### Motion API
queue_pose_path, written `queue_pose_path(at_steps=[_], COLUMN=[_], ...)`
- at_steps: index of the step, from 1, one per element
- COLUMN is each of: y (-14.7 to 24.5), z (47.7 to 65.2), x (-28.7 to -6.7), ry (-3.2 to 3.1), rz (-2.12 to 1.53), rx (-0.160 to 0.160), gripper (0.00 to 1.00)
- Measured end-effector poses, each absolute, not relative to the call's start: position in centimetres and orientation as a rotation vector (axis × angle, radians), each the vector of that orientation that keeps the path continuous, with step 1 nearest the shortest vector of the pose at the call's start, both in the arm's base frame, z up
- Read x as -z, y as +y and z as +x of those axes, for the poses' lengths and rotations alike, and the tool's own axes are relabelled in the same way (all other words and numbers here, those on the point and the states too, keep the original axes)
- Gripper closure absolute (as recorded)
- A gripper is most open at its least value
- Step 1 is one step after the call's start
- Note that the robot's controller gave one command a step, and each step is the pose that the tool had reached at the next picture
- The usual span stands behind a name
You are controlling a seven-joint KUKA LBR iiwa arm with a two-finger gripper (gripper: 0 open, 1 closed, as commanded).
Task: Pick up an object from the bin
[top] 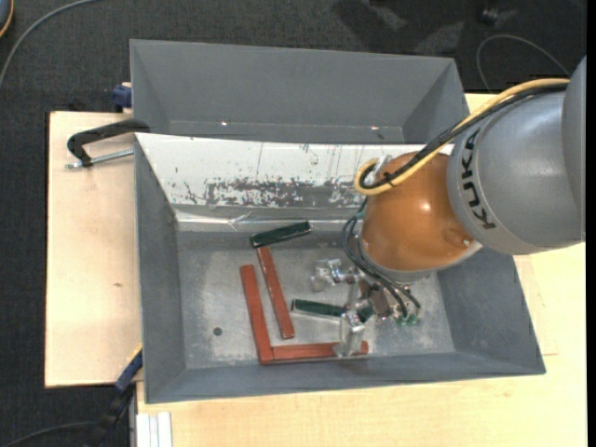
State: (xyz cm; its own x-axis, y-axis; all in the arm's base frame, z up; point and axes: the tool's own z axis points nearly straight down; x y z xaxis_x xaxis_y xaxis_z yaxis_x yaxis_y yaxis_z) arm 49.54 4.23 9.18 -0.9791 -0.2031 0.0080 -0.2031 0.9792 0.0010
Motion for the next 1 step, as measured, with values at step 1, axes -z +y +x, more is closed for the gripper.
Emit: queue_pose_path(at_steps=[1], y=[2.15], z=[54.07], x=[-6.97], ry=[-3.129], rz=[0.352], rx=[0.000], gripper=[0.00])
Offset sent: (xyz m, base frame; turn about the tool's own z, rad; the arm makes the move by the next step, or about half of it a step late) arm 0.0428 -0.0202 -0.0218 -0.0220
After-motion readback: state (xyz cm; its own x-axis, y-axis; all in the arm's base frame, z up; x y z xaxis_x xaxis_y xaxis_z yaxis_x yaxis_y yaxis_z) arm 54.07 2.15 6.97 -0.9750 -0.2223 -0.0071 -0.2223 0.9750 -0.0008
